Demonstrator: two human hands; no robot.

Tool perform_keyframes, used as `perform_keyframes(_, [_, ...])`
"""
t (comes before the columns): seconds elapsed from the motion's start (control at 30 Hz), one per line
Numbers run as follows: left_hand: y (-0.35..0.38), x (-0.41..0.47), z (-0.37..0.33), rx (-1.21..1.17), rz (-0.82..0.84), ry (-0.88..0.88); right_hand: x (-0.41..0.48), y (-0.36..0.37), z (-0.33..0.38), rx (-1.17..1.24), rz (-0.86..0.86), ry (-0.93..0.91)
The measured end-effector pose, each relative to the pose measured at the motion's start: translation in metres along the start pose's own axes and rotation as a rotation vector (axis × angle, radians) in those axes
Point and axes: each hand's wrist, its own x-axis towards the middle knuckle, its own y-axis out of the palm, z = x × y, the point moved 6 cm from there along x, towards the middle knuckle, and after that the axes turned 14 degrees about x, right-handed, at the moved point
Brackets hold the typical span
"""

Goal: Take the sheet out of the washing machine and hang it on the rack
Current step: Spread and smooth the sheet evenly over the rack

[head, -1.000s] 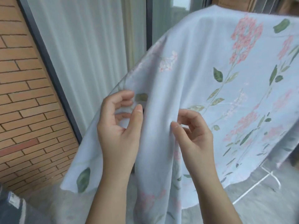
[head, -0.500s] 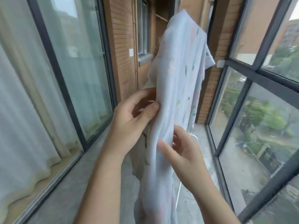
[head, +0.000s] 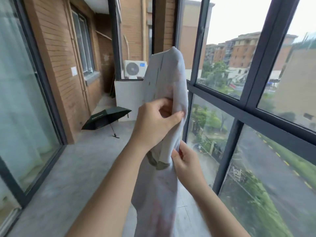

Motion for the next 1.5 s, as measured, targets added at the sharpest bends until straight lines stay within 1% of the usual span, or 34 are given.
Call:
perform_keyframes(0.17, [0.060, 0.030, -0.052, -0.066, -0.012, 0.055, 0.018, -0.083, 0.015, -0.061, -0.064, -0.003])
perform_keyframes(0.3, [0.113, 0.040, -0.082, -0.114, -0.009, 0.070, 0.021, -0.141, 0.011, -0.045, -0.145, 0.061])
perform_keyframes(0.4, [0.144, 0.041, -0.099, -0.136, 0.009, 0.064, 0.018, -0.173, 0.007, -0.058, -0.186, 0.102])
perform_keyframes(0.47, [0.159, 0.041, -0.107, -0.136, 0.012, 0.047, 0.016, -0.190, 0.005, -0.025, -0.199, 0.118])
perform_keyframes(0.53, [0.172, 0.039, -0.114, -0.143, 0.021, 0.023, 0.014, -0.203, 0.002, 0.019, -0.203, 0.136])
perform_keyframes(0.63, [0.189, 0.030, -0.118, -0.150, 0.039, 0.006, 0.006, -0.218, -0.006, 0.008, -0.232, 0.153])
perform_keyframes(0.83, [0.189, 0.015, -0.121, -0.164, 0.036, 0.014, -0.007, -0.221, -0.016, 0.005, -0.237, 0.172])
perform_keyframes(0.97, [0.172, 0.008, -0.112, -0.146, -0.019, 0.019, -0.011, -0.205, -0.016, -0.016, -0.223, 0.164])
perform_keyframes(1.1, [0.153, 0.004, -0.103, -0.178, -0.057, 0.026, -0.014, -0.185, -0.011, 0.013, -0.198, 0.163])
perform_keyframes(1.23, [0.137, 0.002, -0.094, -0.208, -0.046, 0.066, -0.017, -0.167, -0.006, 0.028, -0.226, 0.143])
perform_keyframes(1.33, [0.126, -0.004, -0.083, -0.237, -0.015, 0.110, -0.024, -0.149, -0.005, -0.003, -0.269, 0.130])
perform_keyframes(1.4, [0.117, -0.005, -0.073, -0.278, 0.037, 0.149, -0.028, -0.138, -0.003, -0.055, -0.322, 0.102])
perform_keyframes(1.47, [0.102, -0.005, -0.059, -0.290, 0.075, 0.232, -0.034, -0.126, 0.003, -0.130, -0.419, 0.072])
perform_keyframes(1.5, [0.094, -0.005, -0.053, -0.269, 0.049, 0.271, -0.038, -0.125, 0.006, -0.169, -0.475, 0.065])
